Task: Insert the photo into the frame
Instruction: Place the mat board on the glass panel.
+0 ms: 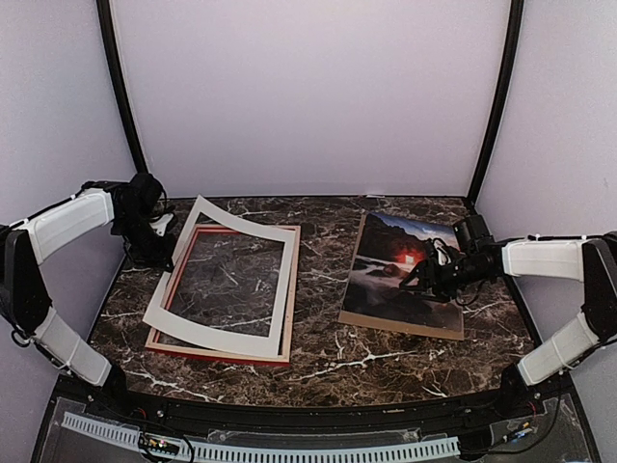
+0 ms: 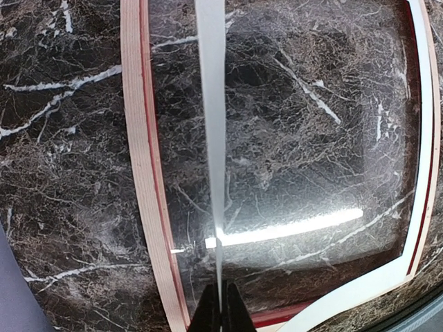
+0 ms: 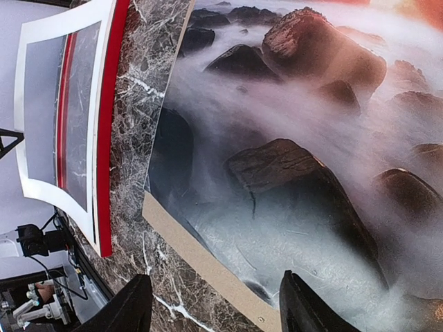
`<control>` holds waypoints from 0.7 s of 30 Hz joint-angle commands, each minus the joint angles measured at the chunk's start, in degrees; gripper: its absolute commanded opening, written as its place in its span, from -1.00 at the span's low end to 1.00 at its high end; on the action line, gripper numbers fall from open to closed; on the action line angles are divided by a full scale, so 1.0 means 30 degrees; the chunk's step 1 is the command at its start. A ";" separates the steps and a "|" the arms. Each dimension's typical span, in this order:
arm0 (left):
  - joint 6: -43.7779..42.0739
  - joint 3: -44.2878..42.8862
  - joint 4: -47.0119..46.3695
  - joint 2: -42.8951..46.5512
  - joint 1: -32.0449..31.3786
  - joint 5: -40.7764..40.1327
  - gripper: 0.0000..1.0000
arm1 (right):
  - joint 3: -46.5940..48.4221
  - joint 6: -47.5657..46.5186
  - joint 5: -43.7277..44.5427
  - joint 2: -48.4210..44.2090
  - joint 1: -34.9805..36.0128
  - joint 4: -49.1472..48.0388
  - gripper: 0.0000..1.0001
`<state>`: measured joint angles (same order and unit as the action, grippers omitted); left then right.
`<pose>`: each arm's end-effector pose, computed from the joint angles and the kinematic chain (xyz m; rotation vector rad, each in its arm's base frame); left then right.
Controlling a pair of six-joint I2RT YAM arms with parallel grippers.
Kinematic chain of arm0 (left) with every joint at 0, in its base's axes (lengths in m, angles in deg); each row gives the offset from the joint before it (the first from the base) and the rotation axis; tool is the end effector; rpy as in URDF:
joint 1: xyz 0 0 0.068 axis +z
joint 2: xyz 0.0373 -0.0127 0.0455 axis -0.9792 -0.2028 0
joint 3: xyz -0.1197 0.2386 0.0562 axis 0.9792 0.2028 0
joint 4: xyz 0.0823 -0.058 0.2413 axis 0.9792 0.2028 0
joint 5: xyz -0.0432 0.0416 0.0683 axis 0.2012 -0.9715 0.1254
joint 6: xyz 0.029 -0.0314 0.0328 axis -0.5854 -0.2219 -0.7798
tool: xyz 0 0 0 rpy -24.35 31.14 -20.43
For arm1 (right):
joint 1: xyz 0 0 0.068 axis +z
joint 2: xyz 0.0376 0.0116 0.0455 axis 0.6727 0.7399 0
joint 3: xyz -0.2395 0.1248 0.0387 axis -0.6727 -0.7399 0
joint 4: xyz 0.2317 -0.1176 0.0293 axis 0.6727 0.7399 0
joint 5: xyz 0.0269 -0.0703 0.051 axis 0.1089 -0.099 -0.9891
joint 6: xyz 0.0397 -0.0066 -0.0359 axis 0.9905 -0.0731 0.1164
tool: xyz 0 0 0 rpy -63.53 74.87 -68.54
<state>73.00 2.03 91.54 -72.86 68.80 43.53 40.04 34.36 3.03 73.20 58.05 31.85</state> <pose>0.2842 -0.0508 0.2662 0.1149 2.7857 -0.1967 0.2488 0.0914 0.1761 -0.0126 2.6303 1.0456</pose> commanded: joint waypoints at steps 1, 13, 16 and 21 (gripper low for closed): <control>0.0124 -0.0095 -0.0137 -0.0396 0.0118 -0.0144 -1.00 | 0.0442 -0.0211 -0.0089 0.0363 0.0101 -0.0571 0.27; 0.1048 0.0938 -0.1063 0.0116 0.0389 -0.0539 -1.00 | 0.0303 -0.0236 0.0157 0.0404 0.0105 -0.0571 0.27; 0.1135 0.1185 -0.1192 0.0321 0.0595 -0.0550 -1.00 | 0.0358 -0.0282 0.0220 0.0375 0.0090 -0.0446 0.27; 0.1196 0.1392 -0.1373 0.0489 0.0800 -0.0419 -1.00 | 0.0370 -0.0330 0.0278 0.0426 0.0118 -0.0418 0.27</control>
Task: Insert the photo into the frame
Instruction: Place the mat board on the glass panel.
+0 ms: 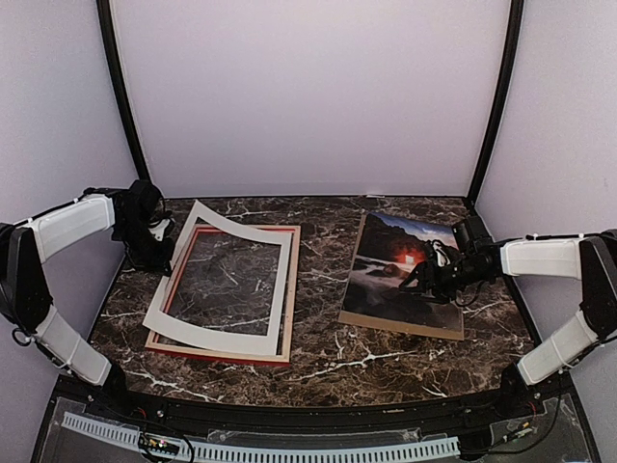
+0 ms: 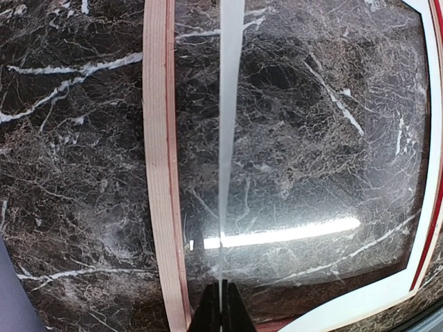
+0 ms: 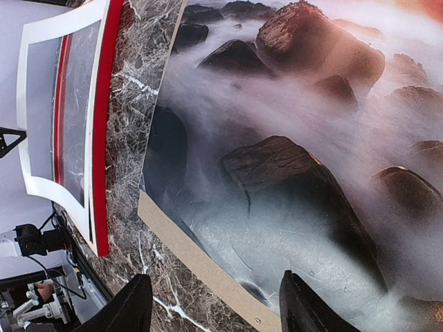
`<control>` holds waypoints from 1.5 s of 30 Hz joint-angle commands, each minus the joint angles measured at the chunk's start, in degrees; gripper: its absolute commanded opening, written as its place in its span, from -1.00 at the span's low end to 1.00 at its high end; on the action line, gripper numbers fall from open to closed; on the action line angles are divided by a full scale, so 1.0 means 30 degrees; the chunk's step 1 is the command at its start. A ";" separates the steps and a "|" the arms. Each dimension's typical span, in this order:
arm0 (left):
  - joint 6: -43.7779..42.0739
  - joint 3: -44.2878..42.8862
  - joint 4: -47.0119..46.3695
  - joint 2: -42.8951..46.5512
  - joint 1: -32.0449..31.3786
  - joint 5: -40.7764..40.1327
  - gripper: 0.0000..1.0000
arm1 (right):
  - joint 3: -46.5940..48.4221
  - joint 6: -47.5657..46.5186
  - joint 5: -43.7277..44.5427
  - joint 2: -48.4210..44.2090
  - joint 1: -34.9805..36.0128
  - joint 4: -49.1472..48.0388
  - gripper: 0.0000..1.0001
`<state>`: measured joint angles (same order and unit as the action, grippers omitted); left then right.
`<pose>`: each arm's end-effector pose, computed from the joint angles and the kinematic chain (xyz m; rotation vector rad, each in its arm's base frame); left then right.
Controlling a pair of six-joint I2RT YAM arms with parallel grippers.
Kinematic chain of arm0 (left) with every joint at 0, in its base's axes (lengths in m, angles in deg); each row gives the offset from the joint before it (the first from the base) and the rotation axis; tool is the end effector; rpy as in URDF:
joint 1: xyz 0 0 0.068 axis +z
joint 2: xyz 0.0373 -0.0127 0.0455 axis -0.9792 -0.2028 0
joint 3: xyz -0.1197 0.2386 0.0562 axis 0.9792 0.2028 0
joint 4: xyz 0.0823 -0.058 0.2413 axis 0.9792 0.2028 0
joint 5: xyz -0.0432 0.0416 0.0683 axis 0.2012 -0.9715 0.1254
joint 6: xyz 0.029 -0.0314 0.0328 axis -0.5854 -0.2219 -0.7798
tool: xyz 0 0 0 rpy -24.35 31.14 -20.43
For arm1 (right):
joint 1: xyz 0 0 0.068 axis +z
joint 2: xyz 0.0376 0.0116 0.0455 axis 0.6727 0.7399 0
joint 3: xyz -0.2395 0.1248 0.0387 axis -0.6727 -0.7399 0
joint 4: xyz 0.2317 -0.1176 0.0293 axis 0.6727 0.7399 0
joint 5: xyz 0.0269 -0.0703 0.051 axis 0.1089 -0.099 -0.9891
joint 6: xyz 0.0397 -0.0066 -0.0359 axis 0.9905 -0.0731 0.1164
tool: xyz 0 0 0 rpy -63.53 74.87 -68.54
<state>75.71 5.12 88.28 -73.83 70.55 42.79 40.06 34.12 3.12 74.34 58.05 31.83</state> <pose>0.2875 -0.0419 0.2482 0.0023 2.8023 -0.1810 0.2501 0.0917 0.1713 -0.0090 2.6486 1.0404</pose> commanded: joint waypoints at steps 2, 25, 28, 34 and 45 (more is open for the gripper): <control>0.0291 0.0507 -0.0408 0.0811 0.0229 -0.0041 -1.00 | 0.0328 -0.0251 0.0254 0.0068 0.0120 -0.0457 0.27; 0.0275 0.1314 -0.1927 -0.0434 0.0220 0.1908 -0.68 | 0.0296 -0.0199 0.0364 0.0288 0.0094 -0.0506 0.27; 0.0243 0.1181 -0.2017 -0.0614 0.0230 0.1728 -0.46 | 0.0268 -0.0194 0.0438 0.0195 0.0107 -0.0451 0.27; 0.0131 0.0974 -0.2115 -0.1072 0.0237 0.1342 -0.09 | 0.0269 -0.0193 0.0543 0.0088 0.0109 -0.0365 0.28; -0.0009 0.0823 -0.2113 -0.1473 0.0239 -0.1515 0.30 | 0.0454 -0.0189 0.1192 -0.0129 0.0105 0.0039 0.28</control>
<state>76.24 8.31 81.77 -78.26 70.96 43.47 40.06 33.96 4.78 75.02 58.05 31.90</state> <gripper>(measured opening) 0.634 0.638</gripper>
